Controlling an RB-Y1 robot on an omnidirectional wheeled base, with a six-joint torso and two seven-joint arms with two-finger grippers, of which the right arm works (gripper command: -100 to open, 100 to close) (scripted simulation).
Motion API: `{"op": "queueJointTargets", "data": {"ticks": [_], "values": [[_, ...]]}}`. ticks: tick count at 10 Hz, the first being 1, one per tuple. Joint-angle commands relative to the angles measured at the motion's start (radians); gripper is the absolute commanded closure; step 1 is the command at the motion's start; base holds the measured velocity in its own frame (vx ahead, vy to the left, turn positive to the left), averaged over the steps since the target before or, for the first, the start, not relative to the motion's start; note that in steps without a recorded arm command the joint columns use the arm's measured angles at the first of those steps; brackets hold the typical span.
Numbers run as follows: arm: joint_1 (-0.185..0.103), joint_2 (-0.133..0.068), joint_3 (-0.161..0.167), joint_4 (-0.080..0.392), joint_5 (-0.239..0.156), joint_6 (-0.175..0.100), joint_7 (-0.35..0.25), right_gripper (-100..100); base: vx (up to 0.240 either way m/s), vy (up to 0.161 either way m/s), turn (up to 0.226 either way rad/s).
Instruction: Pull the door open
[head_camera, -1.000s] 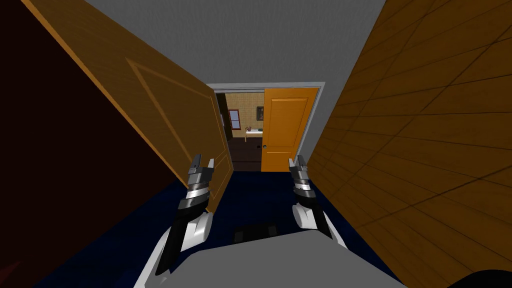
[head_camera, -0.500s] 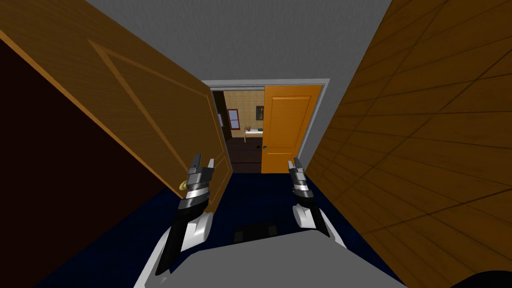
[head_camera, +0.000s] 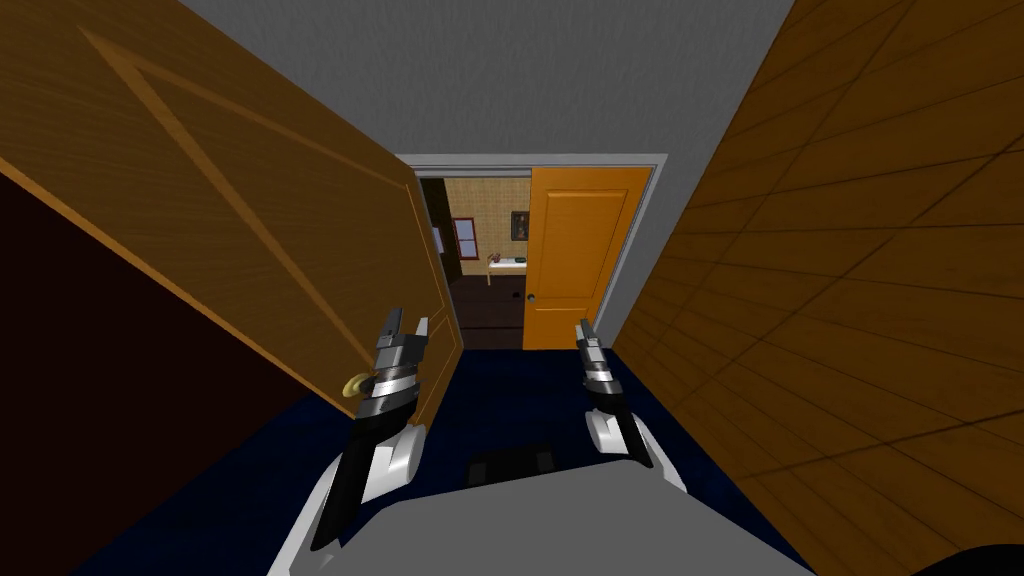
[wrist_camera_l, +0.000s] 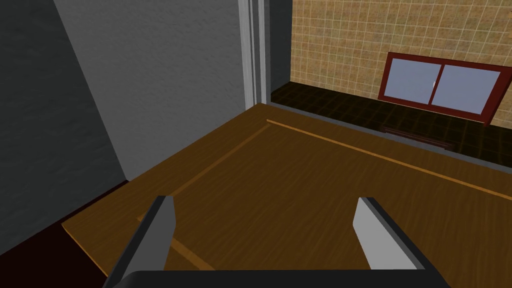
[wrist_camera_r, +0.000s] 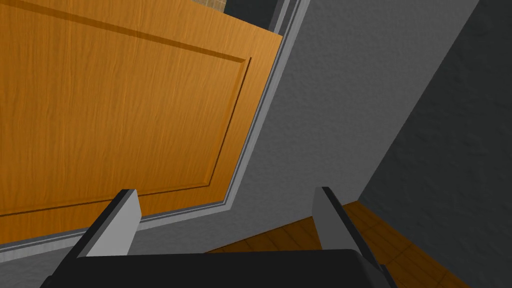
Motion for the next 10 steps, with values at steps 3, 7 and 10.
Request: {"op": "queueJointTargets", "data": {"ticks": [3, 7, 10], "values": [[-0.020, -0.012, -0.014, 0.070, 0.025, -0.018, 0.058, -100, 0.102, 0.011, -0.019], [-0.045, -0.025, -0.033, 0.153, 0.053, -0.038, 0.124, -100, 0.094, 0.021, -0.022], [-0.065, -0.035, -0.047, 0.218, 0.075, -0.053, 0.175, -100, 0.101, 0.020, -0.024]]}}
